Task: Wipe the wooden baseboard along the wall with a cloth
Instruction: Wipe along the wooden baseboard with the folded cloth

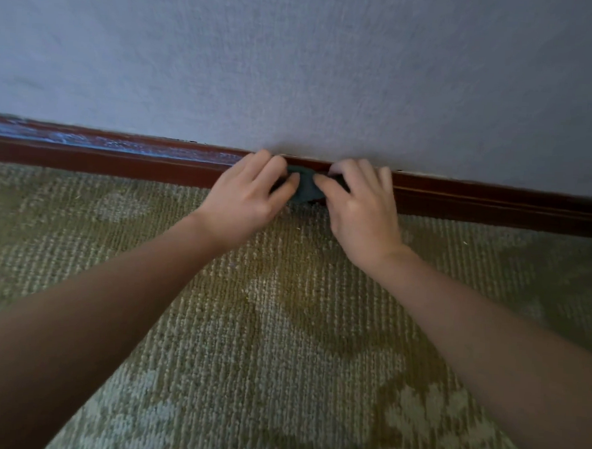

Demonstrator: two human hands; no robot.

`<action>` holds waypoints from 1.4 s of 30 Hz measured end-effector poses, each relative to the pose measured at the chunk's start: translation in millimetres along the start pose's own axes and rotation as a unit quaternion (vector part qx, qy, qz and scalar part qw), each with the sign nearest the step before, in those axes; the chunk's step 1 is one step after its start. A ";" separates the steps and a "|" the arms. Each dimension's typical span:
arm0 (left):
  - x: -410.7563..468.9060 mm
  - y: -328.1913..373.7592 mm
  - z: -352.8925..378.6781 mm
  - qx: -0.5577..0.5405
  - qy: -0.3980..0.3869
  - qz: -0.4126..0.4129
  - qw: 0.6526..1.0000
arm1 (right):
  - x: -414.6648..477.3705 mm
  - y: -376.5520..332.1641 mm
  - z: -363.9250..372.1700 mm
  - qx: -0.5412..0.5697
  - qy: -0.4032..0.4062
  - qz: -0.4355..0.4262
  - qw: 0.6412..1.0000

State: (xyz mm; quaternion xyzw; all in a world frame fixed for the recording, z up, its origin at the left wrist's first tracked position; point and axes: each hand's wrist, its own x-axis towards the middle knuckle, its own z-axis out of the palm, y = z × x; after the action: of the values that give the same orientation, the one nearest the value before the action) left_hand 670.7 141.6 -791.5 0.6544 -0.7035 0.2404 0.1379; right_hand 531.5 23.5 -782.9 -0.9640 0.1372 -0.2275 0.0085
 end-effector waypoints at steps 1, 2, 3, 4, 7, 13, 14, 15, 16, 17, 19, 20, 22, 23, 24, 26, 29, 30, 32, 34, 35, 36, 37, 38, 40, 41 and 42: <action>-1.1 1.1 -0.9 -0.004 -0.002 -0.012 1.000 | 1.7 1.0 -1.9 -0.003 -0.010 -0.007 1.000; 1.4 4.7 -1.1 -0.009 -0.002 -0.023 1.000 | 0.7 4.6 -5.3 -0.007 -0.016 -0.009 1.000; 7.2 10.2 -0.2 -0.015 0.002 -0.029 0.999 | -2.6 11.1 -9.7 -0.011 -0.019 -0.009 1.000; 16.1 17.0 2.3 -0.021 0.009 -0.028 0.999 | -7.8 20.1 -14.8 -0.016 -0.018 -0.006 1.000; 42.6 36.7 12.5 -0.025 0.032 0.009 0.999 | -24.5 47.6 -26.6 -0.055 -0.017 -0.002 0.998; 37.4 28.6 14.6 -0.004 0.039 0.047 0.998 | -28.6 38.0 -15.2 -0.041 0.016 0.022 0.999; 31.8 23.8 12.4 0.000 0.032 0.046 0.998 | -25.4 32.0 -11.9 -0.032 0.020 0.021 0.999; 25.9 19.0 10.4 0.001 0.025 0.040 0.999 | -21.5 26.5 -9.0 -0.026 0.021 0.016 0.999; 19.7 14.6 8.3 0.000 0.019 0.032 0.999 | -17.3 21.4 -6.5 -0.023 0.020 0.008 0.999; 13.5 10.2 6.2 -0.001 0.014 0.025 1.000 | -12.9 16.4 -4.2 -0.024 0.016 0.000 1.000; 4.3 3.1 1.9 -0.001 0.003 0.019 1.000 | -5.5 8.3 -1.3 -0.025 0.009 -0.013 1.000; 1.4 0.3 -0.4 -0.001 -0.002 0.018 1.000 | -2.6 5.6 -0.2 -0.025 0.005 -0.019 1.000; 0.1 -0.8 -4.4 -0.001 -0.006 0.012 1.000 | -0.4 4.1 -0.6 -0.028 -0.001 -0.026 0.999; 1.4 0.6 -5.7 -0.002 -0.005 0.004 1.000 | -0.3 4.6 -2.1 -0.031 -0.001 -0.025 0.999; 3.6 3.0 -6.3 -0.003 -0.003 -0.005 1.000 | -0.9 5.9 -4.2 -0.031 0.002 -0.019 0.999; 10.3 8.2 -5.5 -0.008 0.009 -0.021 1.000 | -2.7 9.9 -8.3 -0.024 0.012 0.000 1.000; 15.6 10.4 -4.2 -0.016 0.024 -0.018 0.999 | -4.9 10.7 -9.1 -0.019 0.007 0.008 1.000; 13.4 9.1 -4.0 -0.016 0.022 -0.013 1.000 | -5.5 8.3 -7.1 -0.019 0.006 0.007 1.000; 6.2 4.0 -4.0 -0.014 0.010 -0.012 1.000 | -4.8 -0.3 -2.4 -0.017 0.004 0.010 1.000; -0.7 2.0 -5.3 -0.017 -0.003 -0.024 1.000 | -3.6 -9.3 0.4 -0.008 -0.003 0.021 1.000; -3.3 2.2 -6.1 -0.022 -0.007 -0.032 0.999 | -3.2 -12.4 0.6 -0.003 -0.004 0.024 1.000; -6.0 2.4 -6.9 -0.027 -0.008 -0.042 0.999 | -2.4 -14.7 0.1 0.003 0.000 0.023 1.000; -8.3 2.0 -7.6 -0.031 -0.004 -0.054 0.998 | -1.0 -16.5 -0.7 0.007 0.004 0.020 1.000; -10.7 0.4 -8.2 -0.033 0.004 -0.068 0.997 | 1.6 -18.5 -1.1 0.011 0.009 0.017 1.000; -13.3 -5.0 -9.7 -0.028 0.023 -0.082 0.996 | 9.9 -21.7 -1.4 0.018 0.018 0.018 1.000; -14.3 -7.8 -10.4 -0.023 0.029 -0.079 0.996 | 13.4 -22.7 -0.7 0.019 0.020 0.016 1.000; -14.9 -10.1 -10.6 -0.018 0.028 -0.071 0.997 | 15.0 -22.9 0.7 0.015 0.019 0.008 1.000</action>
State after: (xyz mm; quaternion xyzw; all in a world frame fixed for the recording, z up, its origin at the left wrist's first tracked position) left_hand 680.9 159.5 -788.5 0.6932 -0.6553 0.2353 0.1865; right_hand 550.7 41.5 -775.2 -0.9582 0.1419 -0.2474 0.0221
